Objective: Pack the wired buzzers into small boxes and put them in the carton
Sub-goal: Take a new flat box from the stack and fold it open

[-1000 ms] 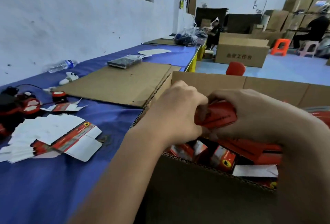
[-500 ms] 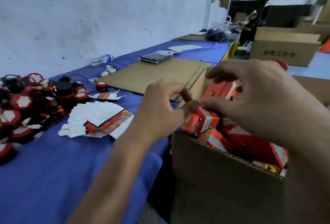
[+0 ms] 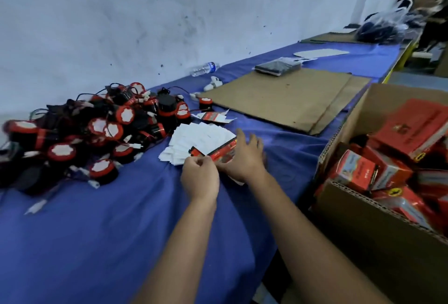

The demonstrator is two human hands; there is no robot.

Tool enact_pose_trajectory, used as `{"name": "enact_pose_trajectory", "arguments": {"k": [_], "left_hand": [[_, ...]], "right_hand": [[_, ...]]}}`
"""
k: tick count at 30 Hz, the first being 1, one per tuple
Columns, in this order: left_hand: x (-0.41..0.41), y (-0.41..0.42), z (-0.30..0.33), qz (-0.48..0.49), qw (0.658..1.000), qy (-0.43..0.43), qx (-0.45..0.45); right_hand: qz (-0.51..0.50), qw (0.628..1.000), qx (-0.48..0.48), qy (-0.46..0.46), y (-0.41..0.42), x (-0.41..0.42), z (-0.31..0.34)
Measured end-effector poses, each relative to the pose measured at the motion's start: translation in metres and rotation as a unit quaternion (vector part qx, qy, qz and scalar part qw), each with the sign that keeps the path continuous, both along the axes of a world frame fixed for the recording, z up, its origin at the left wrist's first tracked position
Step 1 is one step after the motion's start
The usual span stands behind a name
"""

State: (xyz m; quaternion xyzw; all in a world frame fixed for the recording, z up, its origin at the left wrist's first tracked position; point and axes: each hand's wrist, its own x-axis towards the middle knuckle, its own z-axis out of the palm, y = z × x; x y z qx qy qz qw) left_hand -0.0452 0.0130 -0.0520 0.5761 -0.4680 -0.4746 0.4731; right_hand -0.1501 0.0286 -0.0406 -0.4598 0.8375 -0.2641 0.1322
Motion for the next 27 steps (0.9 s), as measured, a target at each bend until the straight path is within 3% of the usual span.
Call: {"name": "enact_pose_trajectory", "arguments": {"k": [3,11,15,19,23,27], "left_hand": [[-0.006,-0.008,-0.002,-0.003,1.0,-0.007,0.002],[-0.005,-0.012,0.003,0.048,0.998,-0.03,-0.024],[0.003,-0.015,0.009,0.053,0.997,0.028,-0.042],[0.015,-0.015,0.02,0.074,0.993,0.08,-0.051],[0.058,-0.02,0.031,0.063,0.99,0.117,-0.054],[0.162,-0.03,0.026,-0.005,0.987,0.163,-0.011]], "right_hand": [[0.032,0.998,0.001,-0.047,-0.015,-0.011,-0.011],[0.03,0.994,-0.083,0.069,-0.002,-0.004,-0.004],[0.047,0.994,-0.092,0.03,0.003,0.001,0.006],[0.062,0.984,-0.168,0.003,0.005,0.018,0.016],[0.197,0.961,-0.195,0.009,0.003,0.044,0.024],[0.399,0.899,-0.178,-0.021,-0.008,0.086,0.025]]}}
